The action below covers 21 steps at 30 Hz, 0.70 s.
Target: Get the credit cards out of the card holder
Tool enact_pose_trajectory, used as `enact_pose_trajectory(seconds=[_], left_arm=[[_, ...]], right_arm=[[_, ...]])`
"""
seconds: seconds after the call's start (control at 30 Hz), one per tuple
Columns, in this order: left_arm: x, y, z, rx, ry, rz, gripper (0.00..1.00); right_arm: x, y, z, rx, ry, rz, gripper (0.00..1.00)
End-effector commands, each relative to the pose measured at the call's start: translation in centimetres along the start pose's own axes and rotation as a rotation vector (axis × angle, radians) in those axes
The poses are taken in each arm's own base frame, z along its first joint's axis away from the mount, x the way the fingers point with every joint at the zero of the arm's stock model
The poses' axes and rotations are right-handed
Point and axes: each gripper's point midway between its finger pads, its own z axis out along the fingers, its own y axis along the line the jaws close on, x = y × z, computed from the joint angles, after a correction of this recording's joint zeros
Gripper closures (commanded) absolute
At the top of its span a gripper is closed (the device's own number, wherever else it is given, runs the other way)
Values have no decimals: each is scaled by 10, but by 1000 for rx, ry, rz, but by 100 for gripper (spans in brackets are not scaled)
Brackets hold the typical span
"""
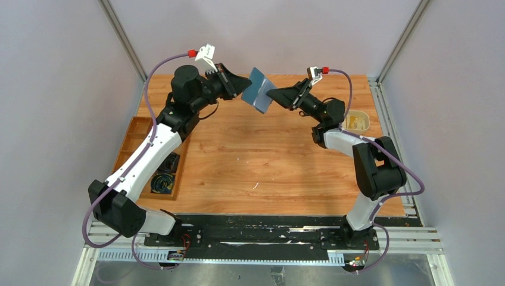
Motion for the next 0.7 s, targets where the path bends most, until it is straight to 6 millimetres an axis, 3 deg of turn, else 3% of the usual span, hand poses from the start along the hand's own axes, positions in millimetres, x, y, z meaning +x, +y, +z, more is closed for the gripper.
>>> enact_pose_trajectory(seconds=[0.0, 0.3, 0.67], left_arm=[[-21, -18, -2, 77, -79, -29, 100], [-20, -15, 3, 83, -81, -45, 100], [-15, -16, 8, 125, -58, -84, 100]], right_arm=[[-8, 46, 8, -168, -20, -29, 28], [3, 69, 16, -225, 25, -50, 29], [2, 75, 27, -254, 36, -46, 30]])
